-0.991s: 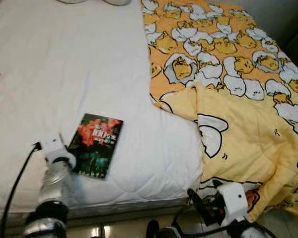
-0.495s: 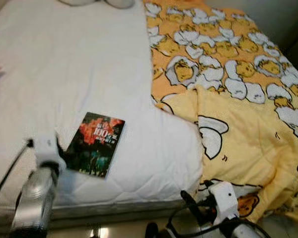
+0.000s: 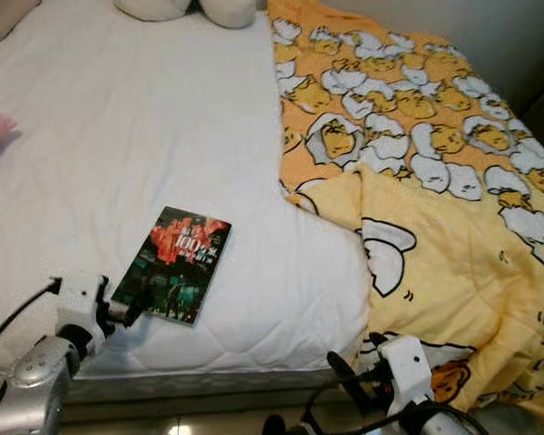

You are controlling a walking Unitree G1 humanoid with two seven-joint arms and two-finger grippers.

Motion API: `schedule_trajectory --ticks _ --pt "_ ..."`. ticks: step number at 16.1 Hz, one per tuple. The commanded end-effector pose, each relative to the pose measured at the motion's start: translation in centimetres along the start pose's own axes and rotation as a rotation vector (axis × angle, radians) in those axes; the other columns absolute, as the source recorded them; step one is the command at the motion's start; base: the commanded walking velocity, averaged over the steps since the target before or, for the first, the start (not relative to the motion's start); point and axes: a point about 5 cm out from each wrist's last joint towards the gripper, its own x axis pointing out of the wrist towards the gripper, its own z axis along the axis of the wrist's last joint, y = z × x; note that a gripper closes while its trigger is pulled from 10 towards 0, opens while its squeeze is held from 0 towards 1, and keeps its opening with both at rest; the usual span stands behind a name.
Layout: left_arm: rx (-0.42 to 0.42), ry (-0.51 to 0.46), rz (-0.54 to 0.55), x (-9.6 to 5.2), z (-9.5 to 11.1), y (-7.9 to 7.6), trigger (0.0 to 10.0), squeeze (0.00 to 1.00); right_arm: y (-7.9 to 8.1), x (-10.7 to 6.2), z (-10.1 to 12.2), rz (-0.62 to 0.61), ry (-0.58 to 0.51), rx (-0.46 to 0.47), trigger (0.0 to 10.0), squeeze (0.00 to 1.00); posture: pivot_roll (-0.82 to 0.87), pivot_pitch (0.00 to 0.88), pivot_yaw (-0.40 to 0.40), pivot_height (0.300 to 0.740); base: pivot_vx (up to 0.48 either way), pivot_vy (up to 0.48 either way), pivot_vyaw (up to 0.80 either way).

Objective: Clean up the room

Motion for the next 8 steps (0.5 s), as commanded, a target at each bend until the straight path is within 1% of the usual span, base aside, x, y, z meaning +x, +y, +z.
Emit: schedule_trajectory --ticks 1,2,3,4,7,8 --pt "0.019 0.018 -0.022 0.2 -0.4 -0.4 10.0 0.00 -0.4 -0.4 -0.3 -0.007 0.016 -0.014 10.0 0.00 0.12 0.151 -0.155 0.740 0.000 0.000 0.00" --pt "0.007 0.022 -0.055 0.4 -0.6 -0.9 10.0 0.00 -0.6 -0.4 -0.3 -0.009 0.015 -0.019 10.0 0.00 0.12 0.152 -0.156 0.740 0.000 0.000 0.00" --pt "0.005 0.026 -0.063 0.6 -0.8 -1.1 10.0 0.00 -0.7 -0.4 -0.2 -0.011 0.015 -0.022 10.0 0.00 0.12 0.152 -0.156 0.740 0.000 0.000 0.00" --pt "0.023 0.041 -0.049 0.8 -1.1 -1.2 10.0 0.00 -0.8 -0.5 -0.2 -0.013 0.015 -0.024 10.0 0.00 0.11 0.152 -0.159 0.740 0.000 0.000 0.00" --pt "0.045 0.053 0.054 1.1 -1.6 -0.1 10.0 0.00 -0.7 -0.5 -0.1 0.000 0.009 -0.025 10.0 0.00 0.10 0.155 -0.160 0.740 0.000 0.000 0.00" --pt "0.044 0.052 0.083 1.2 -1.6 0.2 10.0 0.00 -0.3 -0.6 -0.1 0.037 0.008 -0.013 10.0 0.00 0.09 0.155 -0.161 0.740 0.000 0.000 0.00"
